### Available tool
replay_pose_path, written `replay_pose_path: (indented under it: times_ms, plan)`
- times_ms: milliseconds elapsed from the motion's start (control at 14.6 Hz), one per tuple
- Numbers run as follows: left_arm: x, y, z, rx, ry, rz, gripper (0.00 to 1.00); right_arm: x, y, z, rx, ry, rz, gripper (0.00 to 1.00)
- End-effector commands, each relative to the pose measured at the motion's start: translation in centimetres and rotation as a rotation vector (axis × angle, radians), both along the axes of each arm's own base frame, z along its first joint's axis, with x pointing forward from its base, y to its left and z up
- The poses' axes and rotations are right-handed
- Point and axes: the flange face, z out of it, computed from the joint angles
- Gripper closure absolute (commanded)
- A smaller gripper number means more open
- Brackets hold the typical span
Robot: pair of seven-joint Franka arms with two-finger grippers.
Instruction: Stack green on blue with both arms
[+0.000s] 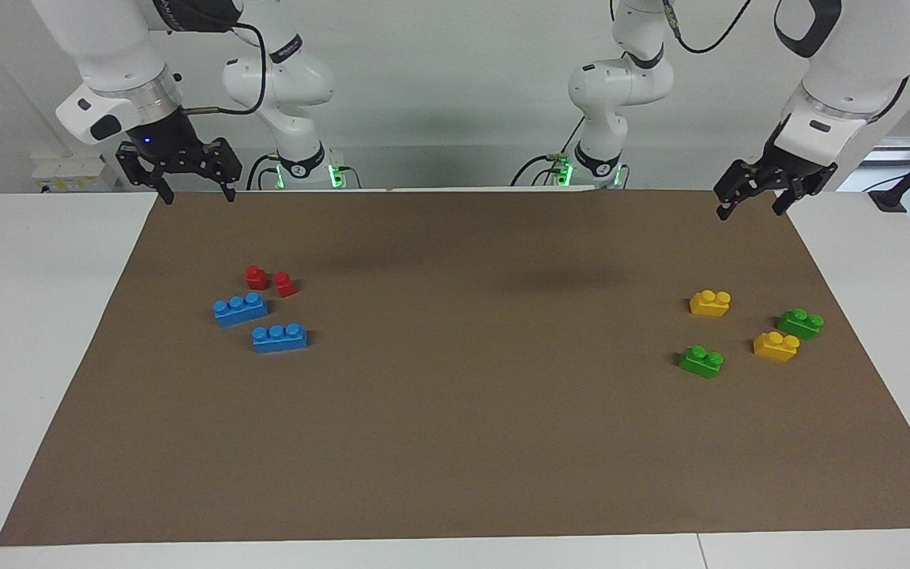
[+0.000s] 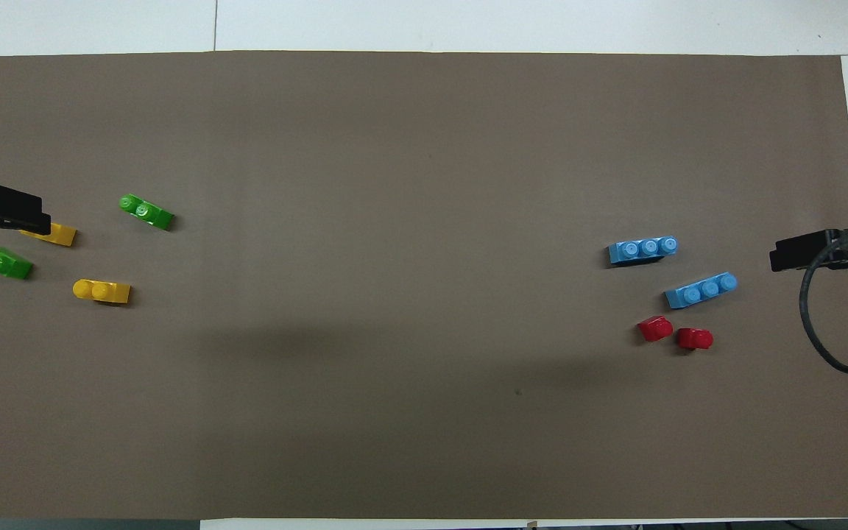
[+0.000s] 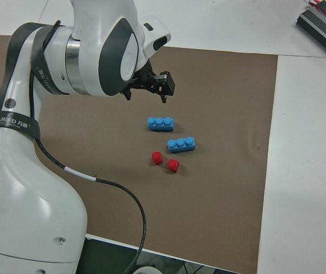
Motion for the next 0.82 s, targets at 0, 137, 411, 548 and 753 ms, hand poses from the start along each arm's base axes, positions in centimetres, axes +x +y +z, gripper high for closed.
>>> replay_pose_path:
  times_ms: [0, 137, 411, 548, 753]
  plan:
    - [-0.6, -0.1, 0.6, -0.012, -0.006, -0.007, 0.0, -0.7, 0.0, 0.0, -0.001, 0.005, 0.012, 0.0]
    - [-0.6, -0.1, 0.6, -0.012, -0.006, -0.007, 0.0, -0.7, 0.0, 0.1, -0.001, 0.004, 0.016, 0.0]
    - [-0.6, -0.1, 0.5, -0.012, -0.003, -0.007, 0.0, -0.6, -0.6, 0.1, -0.001, 0.002, 0.009, 0.0]
    - [-0.6, 0.0, 0.4, -0.012, -0.001, -0.002, 0.0, -0.1, -0.6, 0.4, 0.002, -0.04, -0.11, 0.0]
    - [-0.7, 0.0, 0.6, -0.005, 0.003, -0.002, 0.0, 0.9, -0.2, 0.2, 0.013, -0.08, -0.431, 0.0]
